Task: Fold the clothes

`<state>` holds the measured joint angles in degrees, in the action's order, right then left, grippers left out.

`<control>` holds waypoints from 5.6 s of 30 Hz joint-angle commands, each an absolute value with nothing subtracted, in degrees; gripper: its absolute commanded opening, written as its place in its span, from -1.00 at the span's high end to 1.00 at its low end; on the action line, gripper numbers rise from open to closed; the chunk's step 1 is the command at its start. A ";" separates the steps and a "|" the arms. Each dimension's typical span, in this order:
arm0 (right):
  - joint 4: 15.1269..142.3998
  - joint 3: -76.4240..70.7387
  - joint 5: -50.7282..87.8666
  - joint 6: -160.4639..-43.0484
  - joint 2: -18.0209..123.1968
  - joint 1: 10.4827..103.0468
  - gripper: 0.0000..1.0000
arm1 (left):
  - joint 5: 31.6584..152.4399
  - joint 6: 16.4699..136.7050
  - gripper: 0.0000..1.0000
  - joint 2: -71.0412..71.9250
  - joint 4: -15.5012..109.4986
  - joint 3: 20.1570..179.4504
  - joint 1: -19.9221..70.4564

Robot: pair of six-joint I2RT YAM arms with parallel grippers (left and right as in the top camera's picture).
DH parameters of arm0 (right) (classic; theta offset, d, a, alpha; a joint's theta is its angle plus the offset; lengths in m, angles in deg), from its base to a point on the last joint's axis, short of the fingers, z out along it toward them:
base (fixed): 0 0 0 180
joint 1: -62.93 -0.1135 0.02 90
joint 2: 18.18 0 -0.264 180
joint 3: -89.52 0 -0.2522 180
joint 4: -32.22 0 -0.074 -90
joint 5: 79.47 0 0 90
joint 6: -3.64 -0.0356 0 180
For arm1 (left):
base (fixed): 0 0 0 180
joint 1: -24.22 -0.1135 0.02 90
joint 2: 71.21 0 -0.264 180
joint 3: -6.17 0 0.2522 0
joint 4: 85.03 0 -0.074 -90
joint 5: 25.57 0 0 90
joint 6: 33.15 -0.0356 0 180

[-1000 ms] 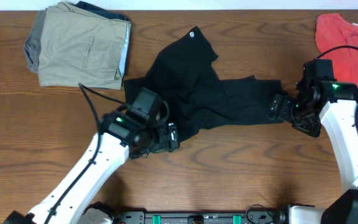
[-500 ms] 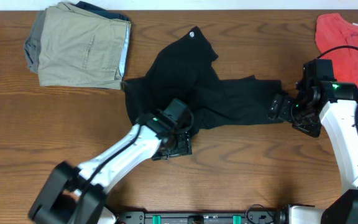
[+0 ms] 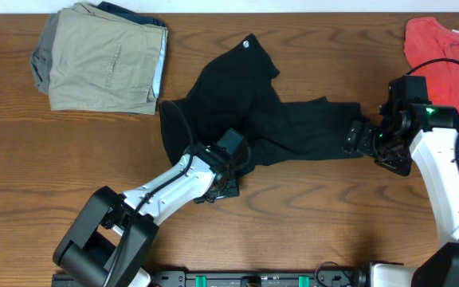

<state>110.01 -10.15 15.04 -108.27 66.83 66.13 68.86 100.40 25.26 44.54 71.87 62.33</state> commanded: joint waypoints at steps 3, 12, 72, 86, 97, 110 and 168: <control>110.01 -10.13 15.26 -108.82 66.81 66.61 -0.98 | 66.10 100.64 0.20 25.39 44.69 71.41 62.35; 110.03 -10.13 15.26 -108.82 66.81 66.61 -0.98 | 66.59 100.62 0.88 24.15 40.69 72.61 62.35; 91.63 -10.13 17.66 -109.43 89.03 66.61 -0.08 | 60.71 100.44 0.87 11.64 27.10 71.80 62.35; 87.91 -10.13 18.30 -108.12 90.21 66.61 0.62 | 60.68 100.44 0.87 11.64 27.73 71.74 62.35; 90.40 -6.81 18.30 -108.14 90.04 66.72 0.98 | 60.68 100.42 0.87 11.64 27.71 71.72 62.35; 88.85 16.97 12.77 -106.78 90.13 69.82 0.97 | 60.71 100.44 0.87 11.64 27.56 71.72 62.35; 101.81 -14.26 15.80 -108.34 90.89 60.19 -0.26 | 60.73 100.44 0.86 11.64 27.97 71.65 62.35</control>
<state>102.99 -12.73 15.15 -107.02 90.21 60.64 62.28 100.36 11.93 28.43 71.91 62.33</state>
